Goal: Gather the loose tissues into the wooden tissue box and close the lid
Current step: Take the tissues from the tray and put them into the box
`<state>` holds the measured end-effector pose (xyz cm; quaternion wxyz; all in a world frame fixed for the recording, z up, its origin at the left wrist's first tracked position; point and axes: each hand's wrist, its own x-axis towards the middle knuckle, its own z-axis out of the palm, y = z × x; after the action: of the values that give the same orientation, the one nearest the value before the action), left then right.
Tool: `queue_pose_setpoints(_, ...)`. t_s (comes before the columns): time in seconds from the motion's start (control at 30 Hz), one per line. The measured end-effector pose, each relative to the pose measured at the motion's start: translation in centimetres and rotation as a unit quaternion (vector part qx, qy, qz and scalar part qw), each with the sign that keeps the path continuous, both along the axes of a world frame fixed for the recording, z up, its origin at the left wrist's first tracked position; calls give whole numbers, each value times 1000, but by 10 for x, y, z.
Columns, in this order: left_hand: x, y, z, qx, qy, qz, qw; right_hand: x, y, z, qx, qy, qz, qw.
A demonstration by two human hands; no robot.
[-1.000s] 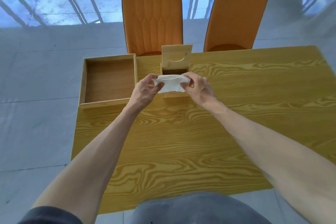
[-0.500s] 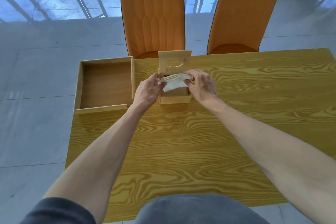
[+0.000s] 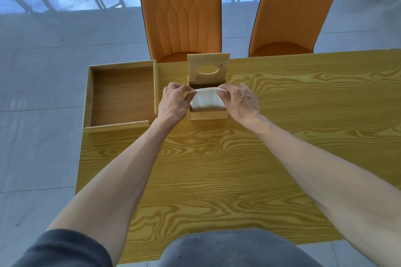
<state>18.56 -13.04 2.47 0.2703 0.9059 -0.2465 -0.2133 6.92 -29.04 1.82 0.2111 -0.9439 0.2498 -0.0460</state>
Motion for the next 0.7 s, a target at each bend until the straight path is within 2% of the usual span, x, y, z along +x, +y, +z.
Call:
queue_pose_setpoints(0.17, 1, -6, -3, 41, -11, 4, 999, 8, 0, 2, -5, 33, -13, 999)
queue_pose_setpoints(0.53, 0, -17, -11, 47, -59, 7, 997, 15, 6, -15, -91, -18, -13, 996)
queue_pose_setpoints(0.7, 0, -26, -17, 26, -74, 79, 994, 20, 7, -13, -30, 0, -64, 998)
